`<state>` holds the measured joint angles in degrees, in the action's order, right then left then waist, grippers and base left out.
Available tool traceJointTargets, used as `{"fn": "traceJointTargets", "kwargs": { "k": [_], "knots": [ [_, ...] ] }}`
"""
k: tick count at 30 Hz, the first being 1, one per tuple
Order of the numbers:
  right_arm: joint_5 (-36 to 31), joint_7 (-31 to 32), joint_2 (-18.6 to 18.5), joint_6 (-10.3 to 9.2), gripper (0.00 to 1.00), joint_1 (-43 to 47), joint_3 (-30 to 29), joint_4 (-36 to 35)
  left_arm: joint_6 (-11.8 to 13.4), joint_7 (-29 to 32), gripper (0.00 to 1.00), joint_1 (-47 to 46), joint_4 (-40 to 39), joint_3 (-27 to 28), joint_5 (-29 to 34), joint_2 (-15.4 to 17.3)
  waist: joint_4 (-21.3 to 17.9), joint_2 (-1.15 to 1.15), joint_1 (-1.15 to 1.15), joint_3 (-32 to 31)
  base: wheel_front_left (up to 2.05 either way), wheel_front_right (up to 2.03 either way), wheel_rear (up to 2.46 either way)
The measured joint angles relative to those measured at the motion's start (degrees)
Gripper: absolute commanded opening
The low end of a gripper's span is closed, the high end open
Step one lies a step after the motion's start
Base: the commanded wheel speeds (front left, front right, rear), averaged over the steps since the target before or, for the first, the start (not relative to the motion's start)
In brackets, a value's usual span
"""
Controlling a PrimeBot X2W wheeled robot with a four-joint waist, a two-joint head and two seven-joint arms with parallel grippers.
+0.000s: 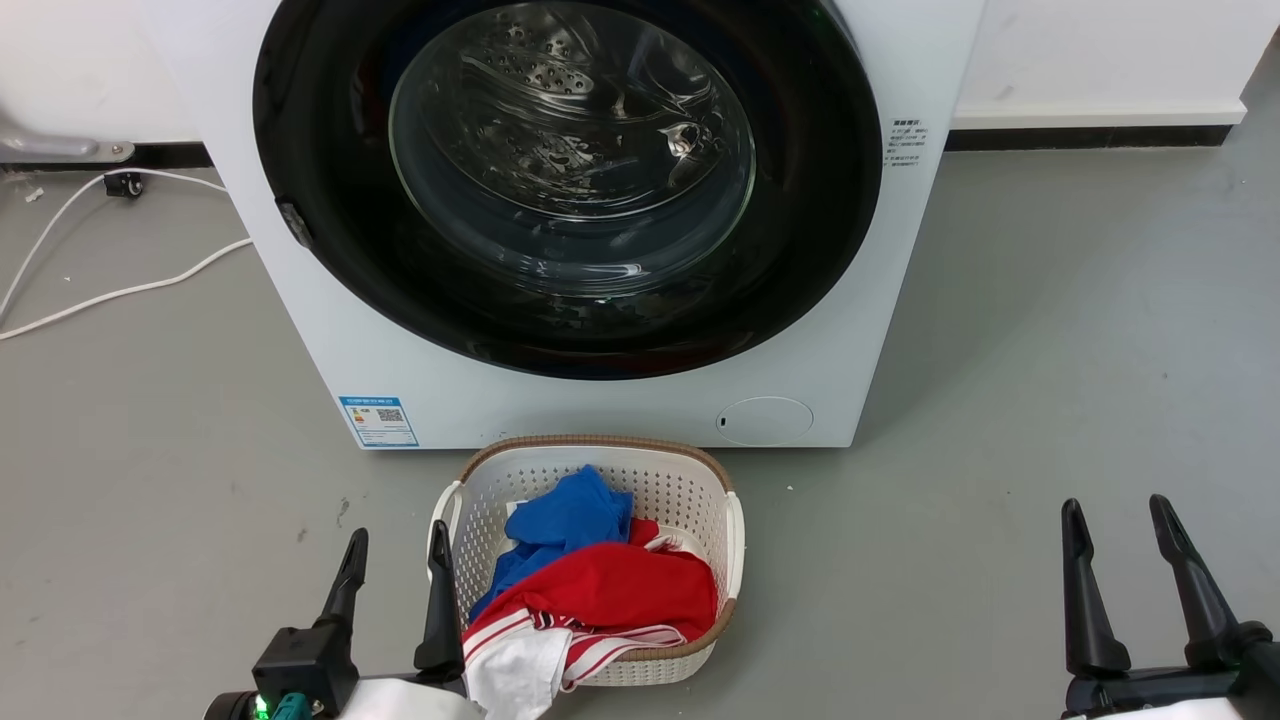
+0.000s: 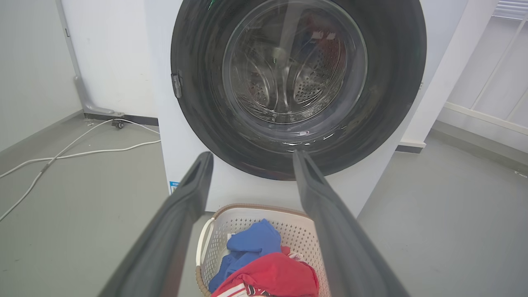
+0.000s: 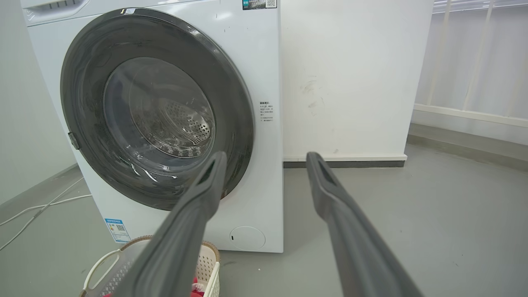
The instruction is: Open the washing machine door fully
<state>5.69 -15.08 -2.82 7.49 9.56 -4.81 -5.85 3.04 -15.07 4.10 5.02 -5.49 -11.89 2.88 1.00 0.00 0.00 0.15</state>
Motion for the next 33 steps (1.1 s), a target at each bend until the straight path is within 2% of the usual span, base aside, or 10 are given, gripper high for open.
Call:
{"fn": "traceJointTargets", "kwargs": {
  "k": [10, 15, 19, 24, 28, 33],
  "knots": [
    [0.5, 0.0, 0.0, 0.00, 1.00, 0.0, 0.2, 0.2, 0.0, 0.0, 1.00, 0.0, 0.3, 0.3, 0.0, 0.0, 0.0, 0.00, 0.00, -0.1, 0.00, 0.00, 0.00],
    [6.8, 0.0, 0.0, 0.00, 1.00, 0.0, 0.1, 0.2, 0.1, 0.0, 1.00, 0.0, 0.3, 0.2, 0.0, 0.0, 0.0, 0.00, 0.00, -0.1, 0.00, 0.00, 0.00],
    [16.9, 0.0, 0.0, 0.00, 1.00, 0.0, -1.2, 0.4, 0.2, 0.0, 1.00, 0.0, 0.3, 0.3, 0.0, 0.0, 0.0, 0.00, 0.00, -0.1, 0.00, 0.00, 0.00],
    [32.4, 0.0, 0.0, 0.00, 1.00, -0.7, -3.7, 2.0, 0.2, 0.0, 1.00, 0.0, 0.4, 0.3, 0.0, 0.0, -0.1, 0.00, 0.00, -0.2, 0.00, 0.00, 0.00],
    [41.6, 0.0, 0.0, 0.00, 1.00, -1.4, -5.5, 3.6, 0.3, 0.0, 1.00, 0.0, 0.3, 0.3, 0.0, 0.0, -0.2, 0.00, 0.00, -0.2, 0.00, 0.00, 0.00],
    [52.2, 0.0, 0.1, 0.00, 1.00, -1.4, -1.1, 3.5, 0.3, 0.0, 1.00, 0.0, 0.4, 0.3, 0.0, 0.0, -0.2, 0.00, 0.00, -0.3, 0.00, 0.00, 0.00]
  ]
}}
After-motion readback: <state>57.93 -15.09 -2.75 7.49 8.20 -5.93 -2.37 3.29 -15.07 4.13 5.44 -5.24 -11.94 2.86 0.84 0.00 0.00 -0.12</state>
